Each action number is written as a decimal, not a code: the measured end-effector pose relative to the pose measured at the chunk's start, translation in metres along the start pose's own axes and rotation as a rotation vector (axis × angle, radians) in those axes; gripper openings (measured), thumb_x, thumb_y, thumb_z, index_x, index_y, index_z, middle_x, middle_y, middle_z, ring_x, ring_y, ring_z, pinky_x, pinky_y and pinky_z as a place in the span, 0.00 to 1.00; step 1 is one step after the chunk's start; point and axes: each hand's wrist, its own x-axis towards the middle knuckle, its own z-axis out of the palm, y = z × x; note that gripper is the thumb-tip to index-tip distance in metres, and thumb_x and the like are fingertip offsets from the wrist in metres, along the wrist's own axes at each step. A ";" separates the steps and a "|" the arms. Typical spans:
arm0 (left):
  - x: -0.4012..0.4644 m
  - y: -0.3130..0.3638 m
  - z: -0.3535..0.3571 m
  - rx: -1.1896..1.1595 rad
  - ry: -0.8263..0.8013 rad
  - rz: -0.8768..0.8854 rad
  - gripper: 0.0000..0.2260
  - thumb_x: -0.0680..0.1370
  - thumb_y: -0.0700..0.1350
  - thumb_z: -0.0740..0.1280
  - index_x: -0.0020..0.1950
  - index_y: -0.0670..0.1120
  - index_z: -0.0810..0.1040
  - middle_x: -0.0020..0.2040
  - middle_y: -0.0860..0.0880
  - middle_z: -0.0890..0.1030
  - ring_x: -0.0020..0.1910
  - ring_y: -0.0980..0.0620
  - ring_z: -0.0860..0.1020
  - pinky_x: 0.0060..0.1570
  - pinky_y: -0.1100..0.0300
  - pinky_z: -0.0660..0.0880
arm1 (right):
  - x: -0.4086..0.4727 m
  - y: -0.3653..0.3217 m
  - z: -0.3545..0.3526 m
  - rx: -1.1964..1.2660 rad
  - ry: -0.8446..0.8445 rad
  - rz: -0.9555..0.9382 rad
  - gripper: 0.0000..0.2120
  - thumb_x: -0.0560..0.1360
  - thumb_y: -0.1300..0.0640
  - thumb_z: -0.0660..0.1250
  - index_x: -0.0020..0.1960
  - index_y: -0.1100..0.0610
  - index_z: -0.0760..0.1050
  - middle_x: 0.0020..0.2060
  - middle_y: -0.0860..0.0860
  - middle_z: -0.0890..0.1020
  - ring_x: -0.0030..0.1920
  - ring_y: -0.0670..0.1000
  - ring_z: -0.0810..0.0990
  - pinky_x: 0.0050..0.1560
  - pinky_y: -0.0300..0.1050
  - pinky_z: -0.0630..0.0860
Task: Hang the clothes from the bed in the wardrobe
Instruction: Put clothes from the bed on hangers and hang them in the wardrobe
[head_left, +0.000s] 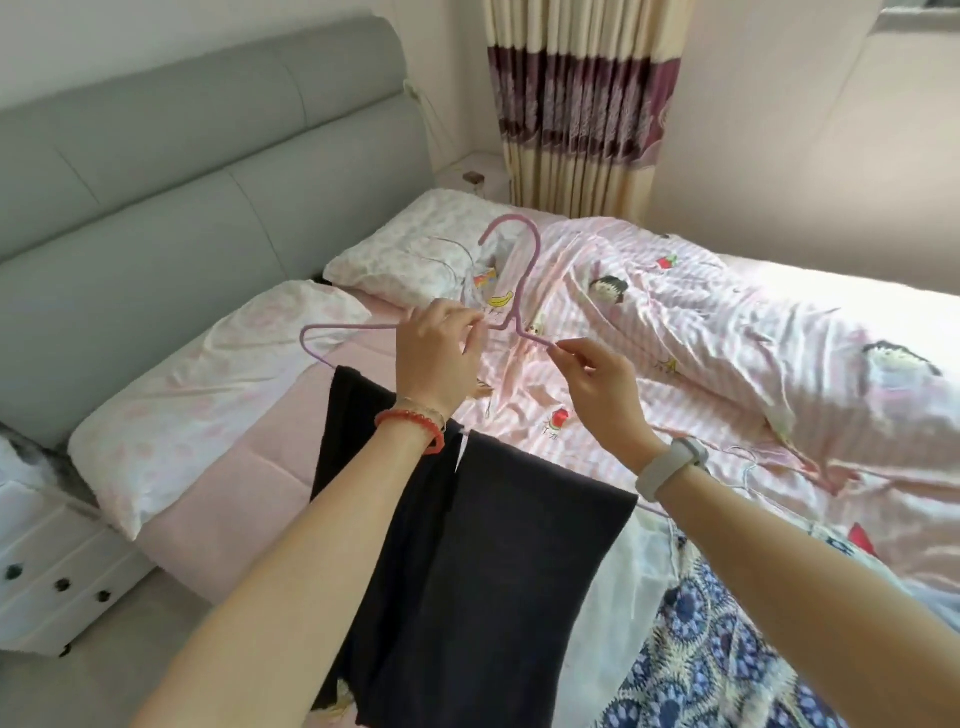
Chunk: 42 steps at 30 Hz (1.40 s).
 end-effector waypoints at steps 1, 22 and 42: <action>0.006 -0.003 0.022 0.014 -0.043 0.014 0.10 0.77 0.42 0.62 0.55 0.42 0.80 0.54 0.44 0.79 0.55 0.44 0.75 0.60 0.50 0.66 | 0.011 0.022 0.004 -0.040 0.007 0.033 0.08 0.75 0.57 0.65 0.49 0.59 0.80 0.40 0.51 0.82 0.37 0.44 0.77 0.39 0.36 0.72; -0.134 -0.120 0.283 0.331 -1.077 -0.330 0.29 0.78 0.59 0.54 0.75 0.55 0.44 0.77 0.50 0.41 0.74 0.45 0.36 0.70 0.40 0.42 | 0.046 0.326 0.053 -0.659 -0.613 0.440 0.25 0.79 0.55 0.53 0.74 0.55 0.52 0.74 0.53 0.55 0.74 0.56 0.49 0.72 0.58 0.51; -0.414 0.003 -0.103 0.484 -0.326 -0.960 0.23 0.79 0.50 0.56 0.73 0.50 0.60 0.74 0.49 0.59 0.73 0.49 0.56 0.69 0.49 0.55 | -0.287 -0.010 0.097 -0.412 -0.964 -0.282 0.19 0.78 0.55 0.56 0.68 0.54 0.66 0.68 0.50 0.70 0.71 0.53 0.60 0.70 0.58 0.54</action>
